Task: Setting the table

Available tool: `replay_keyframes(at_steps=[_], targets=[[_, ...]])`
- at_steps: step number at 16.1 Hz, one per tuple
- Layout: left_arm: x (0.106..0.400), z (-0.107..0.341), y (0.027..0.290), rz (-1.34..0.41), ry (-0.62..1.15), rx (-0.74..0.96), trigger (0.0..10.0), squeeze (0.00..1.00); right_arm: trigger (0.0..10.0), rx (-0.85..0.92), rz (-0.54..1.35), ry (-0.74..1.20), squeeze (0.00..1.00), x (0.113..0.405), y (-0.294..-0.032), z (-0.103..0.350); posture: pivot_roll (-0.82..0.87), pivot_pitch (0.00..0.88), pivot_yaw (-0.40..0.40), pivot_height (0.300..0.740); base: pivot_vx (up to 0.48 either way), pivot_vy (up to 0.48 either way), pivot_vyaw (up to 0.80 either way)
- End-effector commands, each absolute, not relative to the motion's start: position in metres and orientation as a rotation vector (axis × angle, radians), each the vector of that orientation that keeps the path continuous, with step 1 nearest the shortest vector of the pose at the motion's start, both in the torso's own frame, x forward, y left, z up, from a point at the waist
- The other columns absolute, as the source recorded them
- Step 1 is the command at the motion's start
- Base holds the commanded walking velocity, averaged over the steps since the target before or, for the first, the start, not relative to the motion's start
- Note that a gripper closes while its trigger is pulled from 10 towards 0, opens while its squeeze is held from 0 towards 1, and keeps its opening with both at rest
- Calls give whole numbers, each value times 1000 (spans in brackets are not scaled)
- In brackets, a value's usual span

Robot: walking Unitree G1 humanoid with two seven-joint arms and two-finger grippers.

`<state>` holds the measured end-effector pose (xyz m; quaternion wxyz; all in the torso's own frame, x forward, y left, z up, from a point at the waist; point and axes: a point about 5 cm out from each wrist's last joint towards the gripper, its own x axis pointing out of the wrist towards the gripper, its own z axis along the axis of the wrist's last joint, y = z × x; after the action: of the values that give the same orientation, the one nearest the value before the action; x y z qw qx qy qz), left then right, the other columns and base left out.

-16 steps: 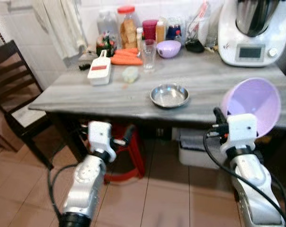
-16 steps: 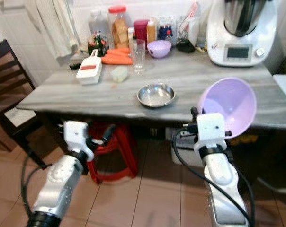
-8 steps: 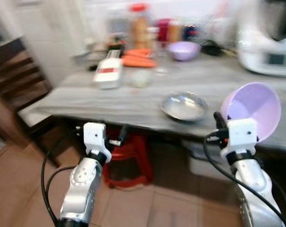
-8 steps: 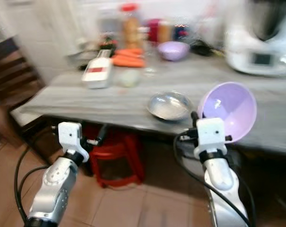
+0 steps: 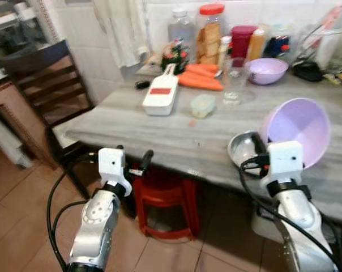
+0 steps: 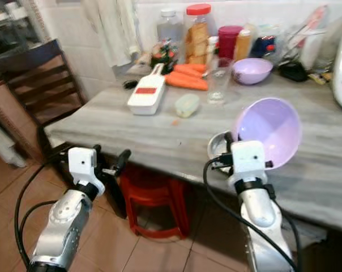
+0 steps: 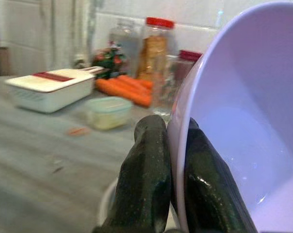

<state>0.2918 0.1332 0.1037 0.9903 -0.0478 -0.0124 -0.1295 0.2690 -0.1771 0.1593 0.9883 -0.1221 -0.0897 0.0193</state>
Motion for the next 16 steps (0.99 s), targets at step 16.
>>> replay_keyframes(at_steps=[16], targets=[[259,96,139,-606,31,-13,10000,0,10000,-326,278,-85,0,304,-165,165,-124,46,60,740,83,0,0]])
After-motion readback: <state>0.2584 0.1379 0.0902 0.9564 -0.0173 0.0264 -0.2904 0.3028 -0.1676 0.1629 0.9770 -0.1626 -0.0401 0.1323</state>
